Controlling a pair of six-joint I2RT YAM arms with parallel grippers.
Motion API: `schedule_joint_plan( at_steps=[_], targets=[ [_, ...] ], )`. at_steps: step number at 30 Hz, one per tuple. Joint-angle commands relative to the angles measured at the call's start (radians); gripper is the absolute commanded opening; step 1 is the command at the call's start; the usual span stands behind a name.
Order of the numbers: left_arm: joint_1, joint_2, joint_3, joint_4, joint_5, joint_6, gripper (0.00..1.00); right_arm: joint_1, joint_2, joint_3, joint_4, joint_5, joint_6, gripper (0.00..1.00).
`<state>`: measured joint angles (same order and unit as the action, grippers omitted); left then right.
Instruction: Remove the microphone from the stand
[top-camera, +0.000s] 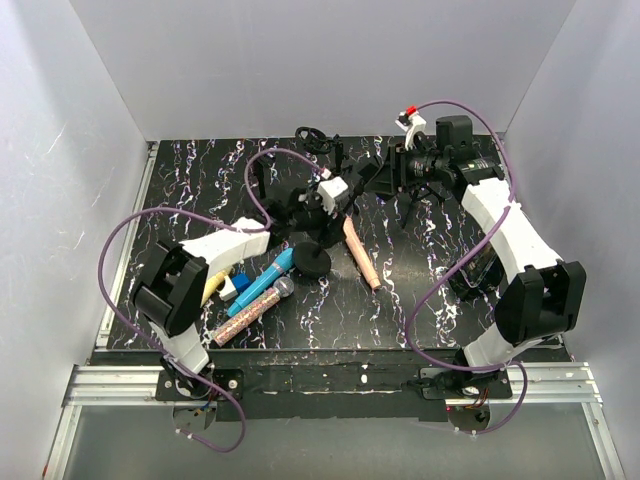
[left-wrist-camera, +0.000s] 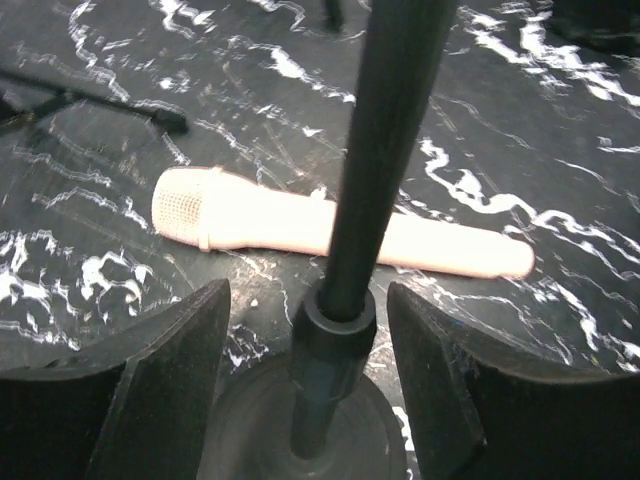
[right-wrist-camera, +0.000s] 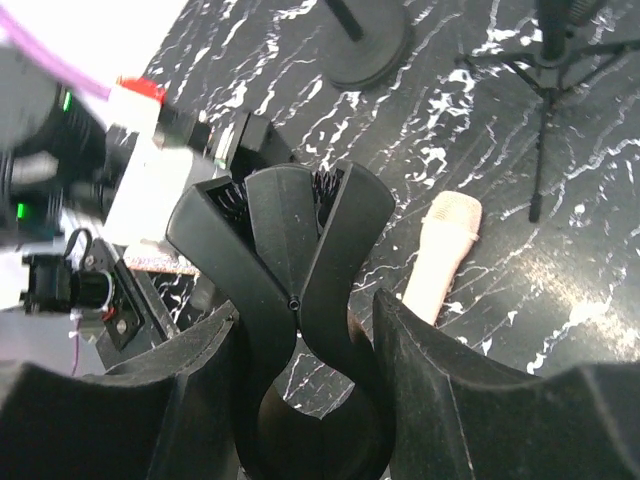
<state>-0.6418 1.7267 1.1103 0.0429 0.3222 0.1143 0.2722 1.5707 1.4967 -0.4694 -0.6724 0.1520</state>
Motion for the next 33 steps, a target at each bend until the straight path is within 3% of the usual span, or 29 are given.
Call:
schedule_joint_plan(
  at_steps=[1,6,9,11,12,13,15,17,20,21,22,27,29,30,32,33],
  targets=[
    [0.112,0.042,0.170,-0.249,0.512,0.214,0.62,-0.021,-0.035,-0.055,0.075,-0.175,-0.215,0.01],
    [0.160,0.186,0.336,-0.478,0.710,0.335,0.48,-0.021,-0.047,-0.095,0.080,-0.228,-0.356,0.01],
    [0.159,0.234,0.373,-0.514,0.752,0.392,0.38,-0.021,-0.040,-0.090,0.084,-0.222,-0.362,0.01],
    [0.154,0.244,0.372,-0.514,0.739,0.409,0.19,-0.019,-0.040,-0.090,0.089,-0.219,-0.359,0.01],
    [0.154,0.246,0.372,-0.517,0.729,0.426,0.01,-0.021,-0.041,-0.089,0.090,-0.217,-0.353,0.01],
    [0.154,0.243,0.370,-0.520,0.703,0.436,0.00,-0.021,-0.041,-0.082,0.092,-0.210,-0.342,0.01],
    [0.143,0.209,0.355,-0.490,0.632,0.453,0.00,-0.021,-0.046,-0.070,0.113,-0.155,-0.261,0.01],
    [0.123,0.128,0.253,-0.273,0.458,0.322,0.00,-0.019,-0.037,-0.040,0.133,-0.049,-0.055,0.01],
    [0.019,-0.022,0.048,0.195,-0.174,0.165,0.00,-0.024,-0.014,-0.012,0.118,-0.027,0.194,0.01],
    [-0.027,-0.032,0.014,0.271,-0.381,0.163,0.00,-0.024,-0.008,-0.019,0.118,-0.007,0.271,0.01],
    [-0.051,-0.029,0.022,0.288,-0.456,0.153,0.00,-0.019,-0.009,-0.026,0.104,0.016,0.335,0.01],
    [-0.070,-0.015,0.049,0.239,-0.546,0.087,0.00,-0.019,-0.001,-0.017,0.055,0.129,0.331,0.01],
    [-0.064,-0.015,0.046,0.218,-0.490,0.081,0.00,-0.022,0.003,-0.019,0.063,0.108,0.287,0.01],
    [-0.050,-0.010,0.062,0.177,-0.418,0.085,0.09,-0.022,0.003,-0.035,0.074,0.093,0.255,0.01],
    [-0.023,0.008,0.117,0.028,-0.248,0.076,0.41,-0.024,-0.001,-0.067,0.100,0.068,0.209,0.01],
    [-0.004,0.016,0.147,-0.036,-0.089,0.071,0.53,-0.031,-0.003,-0.085,0.119,0.041,0.190,0.01]
  ],
)
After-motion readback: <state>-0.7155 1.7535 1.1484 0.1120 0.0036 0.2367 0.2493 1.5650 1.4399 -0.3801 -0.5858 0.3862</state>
